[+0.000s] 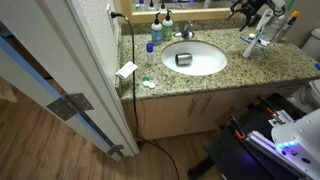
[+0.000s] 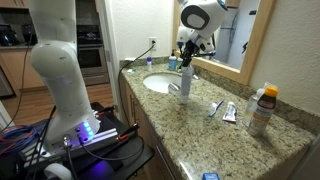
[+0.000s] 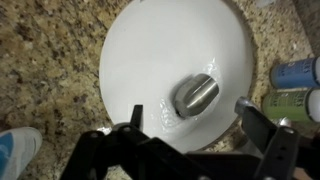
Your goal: Knock over the cup in the sink
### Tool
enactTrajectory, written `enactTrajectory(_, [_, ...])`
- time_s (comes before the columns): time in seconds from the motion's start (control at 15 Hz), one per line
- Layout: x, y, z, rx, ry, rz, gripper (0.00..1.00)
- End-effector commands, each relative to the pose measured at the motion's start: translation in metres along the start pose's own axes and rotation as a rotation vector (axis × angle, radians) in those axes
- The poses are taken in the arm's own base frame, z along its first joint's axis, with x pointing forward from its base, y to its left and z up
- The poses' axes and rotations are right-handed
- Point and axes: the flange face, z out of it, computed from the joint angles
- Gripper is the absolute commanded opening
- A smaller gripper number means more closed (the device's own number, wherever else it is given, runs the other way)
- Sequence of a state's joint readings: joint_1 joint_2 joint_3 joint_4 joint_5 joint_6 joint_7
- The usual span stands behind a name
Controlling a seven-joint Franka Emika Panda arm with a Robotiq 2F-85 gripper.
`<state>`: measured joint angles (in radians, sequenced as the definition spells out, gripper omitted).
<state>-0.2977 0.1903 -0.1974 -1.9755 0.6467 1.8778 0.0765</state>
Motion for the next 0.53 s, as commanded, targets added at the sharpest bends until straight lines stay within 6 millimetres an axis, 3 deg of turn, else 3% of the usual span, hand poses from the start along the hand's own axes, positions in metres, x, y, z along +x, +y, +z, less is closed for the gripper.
enactTrajectory(0.0, [-0.032,0.014,-0.031,0.048,-0.081,-0.073,1.0])
enactTrajectory(0.07, [-0.018,0.005,-0.027,0.024,-0.047,-0.042,1.0])
enactTrajectory(0.2, [-0.027,0.008,-0.038,0.037,-0.058,-0.056,1.0])
enactTrajectory(0.47, [-0.027,0.011,-0.033,0.034,-0.068,-0.057,1.0])
